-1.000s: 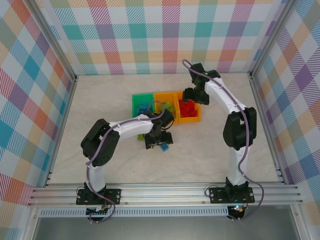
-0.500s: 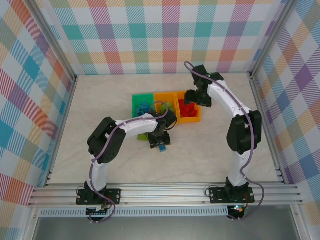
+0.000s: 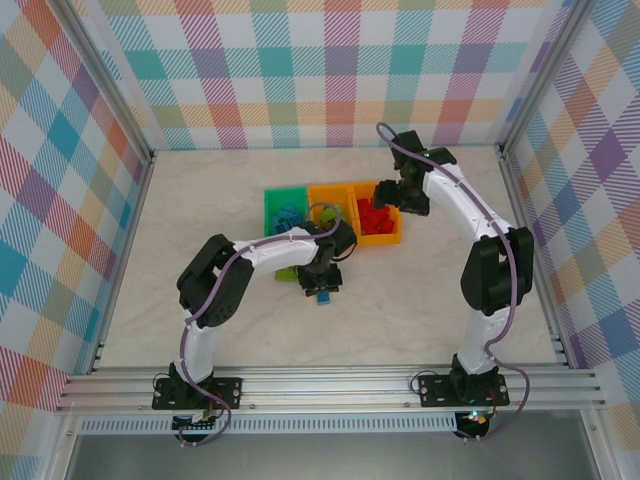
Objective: Sort the legos into containers by color
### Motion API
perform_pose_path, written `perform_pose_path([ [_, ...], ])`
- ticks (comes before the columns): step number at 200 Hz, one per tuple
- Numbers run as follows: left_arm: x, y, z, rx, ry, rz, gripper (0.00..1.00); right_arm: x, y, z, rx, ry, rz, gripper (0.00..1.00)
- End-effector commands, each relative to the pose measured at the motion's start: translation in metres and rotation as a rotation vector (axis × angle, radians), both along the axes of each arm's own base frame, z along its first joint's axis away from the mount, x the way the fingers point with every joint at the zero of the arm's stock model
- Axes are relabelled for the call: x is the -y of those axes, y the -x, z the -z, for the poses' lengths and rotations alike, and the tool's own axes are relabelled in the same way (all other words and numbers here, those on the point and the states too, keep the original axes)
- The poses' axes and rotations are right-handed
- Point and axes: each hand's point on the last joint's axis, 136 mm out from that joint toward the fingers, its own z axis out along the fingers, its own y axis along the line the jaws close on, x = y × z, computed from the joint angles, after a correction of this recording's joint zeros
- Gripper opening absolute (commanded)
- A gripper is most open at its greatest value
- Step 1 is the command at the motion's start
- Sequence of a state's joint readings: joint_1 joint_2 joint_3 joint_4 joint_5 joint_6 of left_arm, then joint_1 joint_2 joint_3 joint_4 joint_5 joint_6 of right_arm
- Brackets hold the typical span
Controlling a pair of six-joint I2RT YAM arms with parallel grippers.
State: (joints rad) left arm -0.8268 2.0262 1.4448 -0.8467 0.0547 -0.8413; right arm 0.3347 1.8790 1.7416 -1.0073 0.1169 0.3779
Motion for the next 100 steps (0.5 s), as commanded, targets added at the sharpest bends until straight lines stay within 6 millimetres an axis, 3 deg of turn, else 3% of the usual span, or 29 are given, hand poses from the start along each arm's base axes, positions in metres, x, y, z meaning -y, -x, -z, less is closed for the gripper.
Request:
perform_pose_path([
  [1, 0.025, -0.006, -0.019, 0.056, 0.076, 0.046, 0.25, -0.003, 0.002, -0.015, 0.036, -0.045, 0.000, 0.82],
  [20, 0.026, -0.015, -0.044, 0.116, 0.089, 0.058, 0.25, -0.007, 0.005, -0.014, 0.026, -0.067, -0.004, 0.82],
  [46, 0.014, -0.036, -0.082, 0.204, 0.068, 0.061, 0.25, -0.017, 0.011, -0.011, 0.037, -0.110, -0.029, 0.81],
  [69, -0.009, -0.062, -0.113, 0.280, 0.070, 0.024, 0.25, -0.026, 0.018, -0.008, 0.048, -0.141, -0.041, 0.81],
  [100, -0.053, -0.101, -0.128, 0.324, 0.037, -0.033, 0.26, -0.033, 0.031, 0.004, 0.026, -0.173, -0.033, 0.80],
])
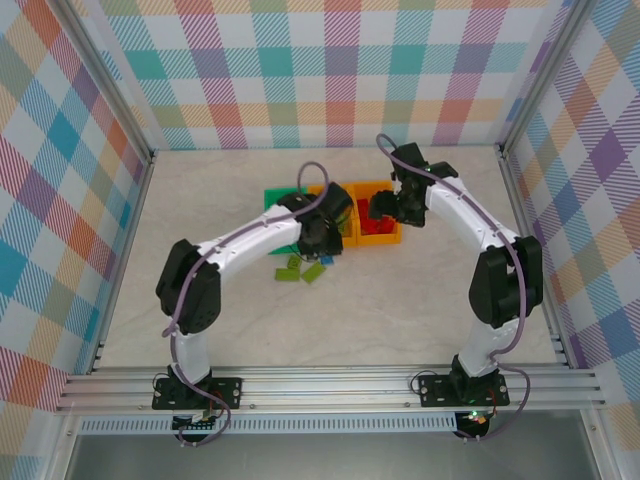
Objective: Sort the legos into containers by color
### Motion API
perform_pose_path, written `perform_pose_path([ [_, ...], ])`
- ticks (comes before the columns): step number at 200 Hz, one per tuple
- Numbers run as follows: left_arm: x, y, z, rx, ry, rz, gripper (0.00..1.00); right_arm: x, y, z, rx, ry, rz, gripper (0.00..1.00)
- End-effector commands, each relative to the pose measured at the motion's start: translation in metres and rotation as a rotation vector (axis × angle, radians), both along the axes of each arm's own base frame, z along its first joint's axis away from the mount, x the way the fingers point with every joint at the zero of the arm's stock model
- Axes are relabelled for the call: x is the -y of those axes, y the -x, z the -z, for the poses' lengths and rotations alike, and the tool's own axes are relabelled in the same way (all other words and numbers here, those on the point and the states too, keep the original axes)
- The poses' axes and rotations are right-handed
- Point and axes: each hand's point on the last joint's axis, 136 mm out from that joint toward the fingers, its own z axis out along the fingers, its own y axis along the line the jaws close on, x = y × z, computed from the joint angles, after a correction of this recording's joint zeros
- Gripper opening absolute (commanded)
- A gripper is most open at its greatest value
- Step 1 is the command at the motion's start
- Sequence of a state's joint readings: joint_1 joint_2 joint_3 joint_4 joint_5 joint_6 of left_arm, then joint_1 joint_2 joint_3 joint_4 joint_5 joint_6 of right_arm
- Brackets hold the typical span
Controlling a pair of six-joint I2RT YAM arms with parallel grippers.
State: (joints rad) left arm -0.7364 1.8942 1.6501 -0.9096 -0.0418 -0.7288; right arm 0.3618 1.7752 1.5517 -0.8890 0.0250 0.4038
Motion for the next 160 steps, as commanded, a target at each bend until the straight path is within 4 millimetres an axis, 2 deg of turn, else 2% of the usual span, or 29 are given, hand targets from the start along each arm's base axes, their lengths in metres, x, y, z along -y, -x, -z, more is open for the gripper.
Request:
perform_pose_path([
  [1, -0.050, -0.030, -0.019, 0.046, -0.068, -0.049, 0.26, -0.014, 0.005, -0.007, 0.028, -0.074, 0.002, 0.80],
  [20, -0.073, -0.054, -0.020, 0.056, -0.080, -0.076, 0.26, -0.025, 0.014, -0.002, 0.012, -0.084, -0.032, 0.80],
  [42, -0.089, -0.084, -0.020, 0.073, -0.097, -0.093, 0.26, -0.036, 0.023, 0.002, 0.007, -0.074, -0.067, 0.80],
  [82, -0.095, -0.125, -0.009, 0.071, -0.092, -0.107, 0.28, -0.045, 0.033, 0.009, -0.015, -0.090, -0.057, 0.80],
  [112, -0.094, -0.139, -0.003, 0.066, -0.097, -0.103, 0.38, -0.046, 0.035, 0.005, -0.006, -0.088, -0.063, 0.80],
  [126, -0.093, -0.139, -0.005, 0.065, -0.089, -0.100, 0.48, -0.048, 0.037, 0.002, 0.004, -0.089, -0.080, 0.80],
  [148, -0.096, -0.137, -0.014, 0.086, -0.092, -0.106, 0.78, -0.057, 0.045, 0.002, 0.015, -0.084, -0.128, 0.80],
  [160, -0.098, -0.135, -0.022, 0.108, -0.085, -0.110, 0.89, -0.066, 0.055, 0.006, 0.003, -0.084, -0.164, 0.81],
])
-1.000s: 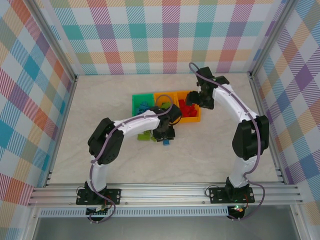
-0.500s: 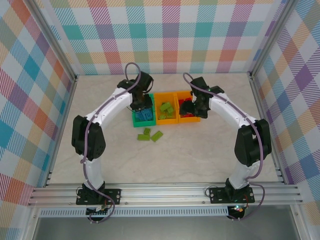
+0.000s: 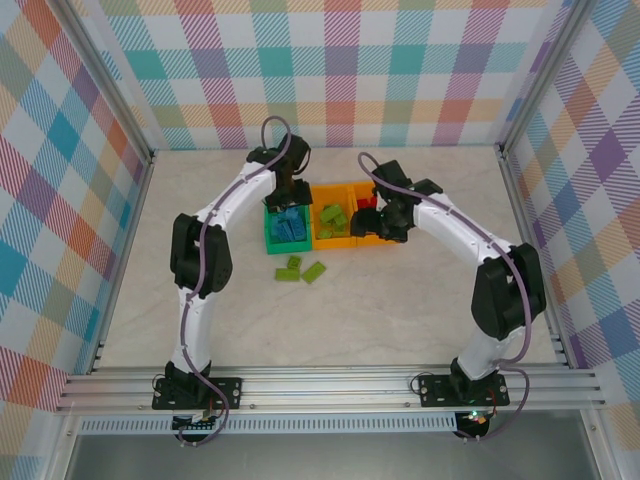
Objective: Sort the legos into containers by color
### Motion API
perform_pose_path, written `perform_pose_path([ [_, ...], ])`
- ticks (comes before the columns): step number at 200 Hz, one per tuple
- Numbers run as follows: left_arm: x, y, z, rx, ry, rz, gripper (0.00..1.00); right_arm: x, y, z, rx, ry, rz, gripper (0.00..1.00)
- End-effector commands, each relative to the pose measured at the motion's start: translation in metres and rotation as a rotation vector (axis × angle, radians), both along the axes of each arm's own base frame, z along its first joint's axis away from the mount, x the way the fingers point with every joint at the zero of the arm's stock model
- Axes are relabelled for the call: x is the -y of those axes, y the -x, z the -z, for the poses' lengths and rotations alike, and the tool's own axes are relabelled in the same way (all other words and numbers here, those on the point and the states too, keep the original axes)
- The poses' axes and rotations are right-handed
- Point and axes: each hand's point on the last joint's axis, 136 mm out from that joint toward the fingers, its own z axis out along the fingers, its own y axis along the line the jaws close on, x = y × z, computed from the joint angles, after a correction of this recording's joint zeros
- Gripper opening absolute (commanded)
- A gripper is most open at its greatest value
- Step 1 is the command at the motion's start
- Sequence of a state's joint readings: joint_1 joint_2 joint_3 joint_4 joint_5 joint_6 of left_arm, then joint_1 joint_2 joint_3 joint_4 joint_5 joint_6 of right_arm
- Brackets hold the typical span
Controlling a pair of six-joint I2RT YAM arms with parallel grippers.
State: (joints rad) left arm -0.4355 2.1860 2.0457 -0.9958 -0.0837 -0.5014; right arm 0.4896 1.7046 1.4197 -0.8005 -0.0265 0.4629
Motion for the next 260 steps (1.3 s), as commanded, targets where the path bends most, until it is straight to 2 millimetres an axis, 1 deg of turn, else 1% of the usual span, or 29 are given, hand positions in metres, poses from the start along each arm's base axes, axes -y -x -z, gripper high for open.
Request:
perform_pose_path([
  [1, -0.011, 0.003, -0.029, 0.044, 0.008, -0.007, 0.91, -0.018, 0.017, -0.003, 0.014, -0.012, -0.078, 0.81],
  [10, -0.012, 0.005, -0.035, 0.062, 0.018, -0.009, 0.99, -0.029, 0.026, 0.001, 0.019, -0.012, -0.125, 0.81],
  [13, -0.012, 0.006, -0.038, 0.072, 0.023, -0.010, 1.00, -0.035, 0.030, 0.003, 0.024, -0.010, -0.152, 0.81],
  [19, -0.012, 0.008, -0.045, 0.094, 0.037, -0.010, 1.00, -0.044, 0.036, 0.006, 0.032, -0.007, -0.189, 0.82],
  [39, -0.020, 0.017, -0.061, 0.144, 0.049, -0.025, 1.00, -0.068, 0.053, 0.019, 0.013, -0.009, -0.271, 0.83],
  [58, -0.034, 0.029, -0.069, 0.174, 0.032, -0.039, 1.00, -0.075, 0.059, 0.036, -0.083, 0.027, -0.218, 0.82],
  [74, -0.049, 0.041, -0.065, 0.177, 0.002, -0.059, 1.00, -0.078, 0.063, 0.049, -0.168, 0.040, -0.127, 0.82],
  [89, -0.062, 0.055, -0.054, 0.145, -0.012, -0.078, 1.00, -0.088, 0.066, 0.058, -0.231, -0.003, -0.049, 0.79],
  [103, -0.073, 0.067, -0.043, 0.115, -0.019, -0.093, 1.00, -0.096, 0.066, 0.062, -0.254, -0.021, 0.002, 0.77],
  [135, -0.087, 0.090, -0.030, 0.096, -0.018, -0.115, 1.00, -0.108, 0.064, 0.074, -0.306, -0.027, 0.091, 0.77],
  [179, -0.101, 0.113, -0.024, 0.098, -0.017, -0.127, 1.00, -0.130, 0.061, 0.082, -0.339, -0.051, 0.178, 0.77],
  [195, -0.106, 0.120, -0.021, 0.096, 0.006, -0.145, 1.00, -0.134, 0.060, 0.087, -0.353, -0.043, 0.213, 0.77],
  [220, -0.112, 0.130, -0.018, 0.097, 0.026, -0.158, 1.00, -0.131, 0.055, 0.093, -0.349, -0.012, 0.268, 0.76],
  [241, -0.119, 0.135, -0.018, 0.097, 0.028, -0.161, 1.00, -0.128, 0.055, 0.100, -0.370, 0.017, 0.301, 0.76],
  [260, -0.124, 0.138, -0.019, 0.101, 0.034, -0.165, 1.00, -0.130, 0.055, 0.106, -0.384, 0.014, 0.333, 0.75],
])
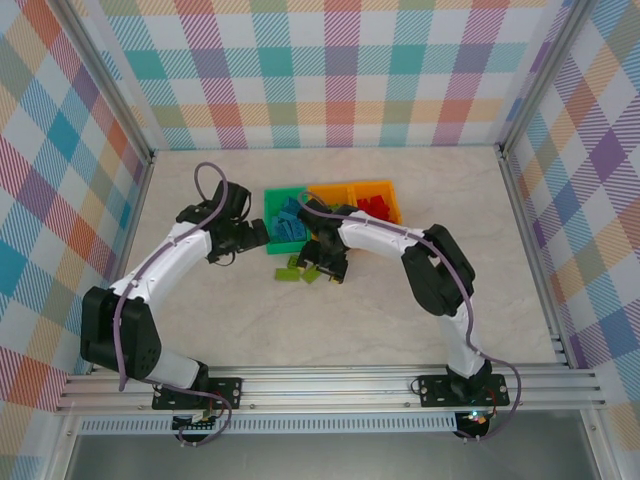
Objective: Sort the legos into containers by color
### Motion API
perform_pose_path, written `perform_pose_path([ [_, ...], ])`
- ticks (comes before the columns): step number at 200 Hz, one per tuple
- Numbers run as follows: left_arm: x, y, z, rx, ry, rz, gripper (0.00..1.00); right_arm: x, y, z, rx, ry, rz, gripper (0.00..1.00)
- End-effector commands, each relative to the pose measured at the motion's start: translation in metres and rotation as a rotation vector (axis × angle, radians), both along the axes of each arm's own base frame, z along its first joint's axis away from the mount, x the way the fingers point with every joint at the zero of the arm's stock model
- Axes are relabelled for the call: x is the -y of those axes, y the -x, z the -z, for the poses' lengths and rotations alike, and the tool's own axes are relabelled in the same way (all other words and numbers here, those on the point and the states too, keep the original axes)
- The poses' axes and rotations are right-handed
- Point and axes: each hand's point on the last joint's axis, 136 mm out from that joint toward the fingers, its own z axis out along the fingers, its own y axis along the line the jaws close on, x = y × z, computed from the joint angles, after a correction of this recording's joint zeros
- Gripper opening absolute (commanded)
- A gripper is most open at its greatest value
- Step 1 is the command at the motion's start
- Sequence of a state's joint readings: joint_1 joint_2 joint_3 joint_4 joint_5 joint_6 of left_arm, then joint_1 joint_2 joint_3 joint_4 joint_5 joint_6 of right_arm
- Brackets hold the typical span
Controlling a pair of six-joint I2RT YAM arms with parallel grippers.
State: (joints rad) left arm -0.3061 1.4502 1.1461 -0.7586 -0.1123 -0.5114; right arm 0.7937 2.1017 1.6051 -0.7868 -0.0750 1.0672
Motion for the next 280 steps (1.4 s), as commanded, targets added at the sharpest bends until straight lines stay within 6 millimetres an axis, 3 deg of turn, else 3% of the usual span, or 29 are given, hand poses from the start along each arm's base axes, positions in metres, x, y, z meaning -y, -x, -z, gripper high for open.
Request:
perform_pose_path([
  [1, -0.008, 0.003, -0.007, 0.026, 0.027, -0.016, 1.00, 0.001, 0.001, 0.006, -0.032, 0.031, 0.072, 0.75],
  [70, -0.022, 0.008, -0.006, 0.031, 0.043, -0.020, 1.00, 0.003, -0.004, 0.024, -0.060, 0.093, 0.142, 0.76],
  [90, -0.025, 0.008, -0.006, 0.033, 0.050, -0.023, 1.00, 0.001, -0.006, 0.028, -0.065, 0.101, 0.137, 0.72],
  [113, -0.029, 0.008, -0.007, 0.038, 0.046, -0.027, 1.00, 0.007, 0.000, 0.032, -0.077, 0.128, 0.128, 0.62],
  [152, -0.035, 0.008, -0.005, 0.039, 0.054, -0.035, 1.00, 0.019, 0.009, 0.036, -0.085, 0.158, 0.112, 0.32],
  [183, -0.034, 0.006, -0.001, 0.027, 0.065, -0.038, 1.00, 0.026, 0.004, 0.015, -0.030, 0.171, 0.082, 0.23],
  [208, -0.032, 0.008, 0.005, 0.012, 0.075, -0.033, 1.00, 0.029, -0.008, -0.020, 0.068, 0.162, 0.038, 0.23],
  [240, -0.029, 0.016, 0.021, -0.034, 0.096, -0.035, 1.00, 0.031, -0.044, -0.058, 0.134, 0.107, -0.005, 0.24],
  [280, -0.012, 0.036, 0.048, -0.114, 0.199, -0.021, 1.00, 0.040, -0.091, -0.074, 0.175, 0.116, -0.035, 0.24],
])
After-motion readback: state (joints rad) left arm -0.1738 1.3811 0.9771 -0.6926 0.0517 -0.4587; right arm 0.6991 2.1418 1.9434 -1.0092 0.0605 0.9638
